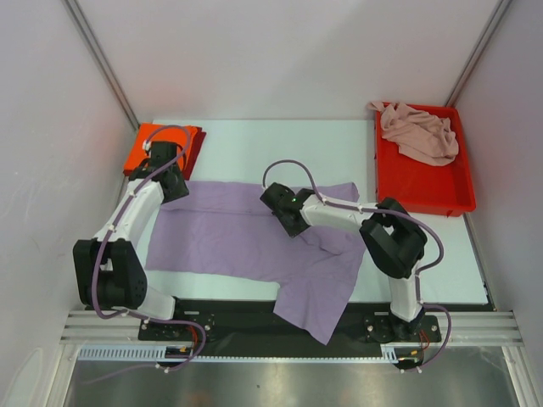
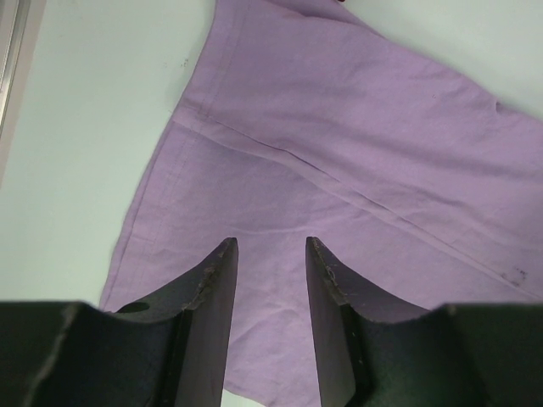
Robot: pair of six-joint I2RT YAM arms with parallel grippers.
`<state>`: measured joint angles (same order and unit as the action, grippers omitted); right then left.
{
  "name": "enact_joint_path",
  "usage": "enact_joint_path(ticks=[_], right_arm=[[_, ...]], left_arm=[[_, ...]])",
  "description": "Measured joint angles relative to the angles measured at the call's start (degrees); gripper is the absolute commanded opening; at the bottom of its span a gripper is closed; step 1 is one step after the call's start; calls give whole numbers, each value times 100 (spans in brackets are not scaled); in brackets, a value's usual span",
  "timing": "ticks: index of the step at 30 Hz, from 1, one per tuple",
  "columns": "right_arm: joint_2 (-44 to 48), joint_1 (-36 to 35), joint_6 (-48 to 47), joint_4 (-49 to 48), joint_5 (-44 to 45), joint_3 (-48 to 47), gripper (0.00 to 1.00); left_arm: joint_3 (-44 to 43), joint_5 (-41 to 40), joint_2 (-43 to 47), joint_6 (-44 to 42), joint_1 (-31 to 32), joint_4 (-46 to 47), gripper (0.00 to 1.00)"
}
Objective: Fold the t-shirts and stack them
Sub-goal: Fold the tshirt
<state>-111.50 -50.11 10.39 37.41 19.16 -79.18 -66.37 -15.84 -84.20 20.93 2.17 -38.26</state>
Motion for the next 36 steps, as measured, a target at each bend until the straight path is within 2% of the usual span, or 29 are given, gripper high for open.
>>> enact_joint_path(ticks=[4,7,10,11,15,19,24,27,31,36], right_arm=[[-125,22,-87,-50,109,37,29],[-177,33,-149,-72,118,59,28],[-197,61,-210,-96,111,57,11],[-203,68,-216,-96,105,57,1],[-205,170,-249,-42,-76,-7,0],[-131,684,-245,83,-1115,-127,0],[-87,2127,-160,-26,-3486,-262,0],[-92,2844,-81,-98,-4339,-254,0],[-245,3156,-59,-149,-5005,-275,4],[-649,3182,-170,46,-5038,-625,5]], left_arm=[[7,0,2,-7,-11,2,43],[9,0,24,-42,-13,2,43],[9,0,63,-48,-22,2,43],[9,0,68,-50,-28,4,43],[9,0,72,-55,-50,2,43],[9,2,72,-61,-57,4,43],[9,11,72,-57,-66,4,43],[9,24,72,-55,-68,7,43],[9,22,72,-57,-70,7,43],[85,17,76,-61,-70,42,43]])
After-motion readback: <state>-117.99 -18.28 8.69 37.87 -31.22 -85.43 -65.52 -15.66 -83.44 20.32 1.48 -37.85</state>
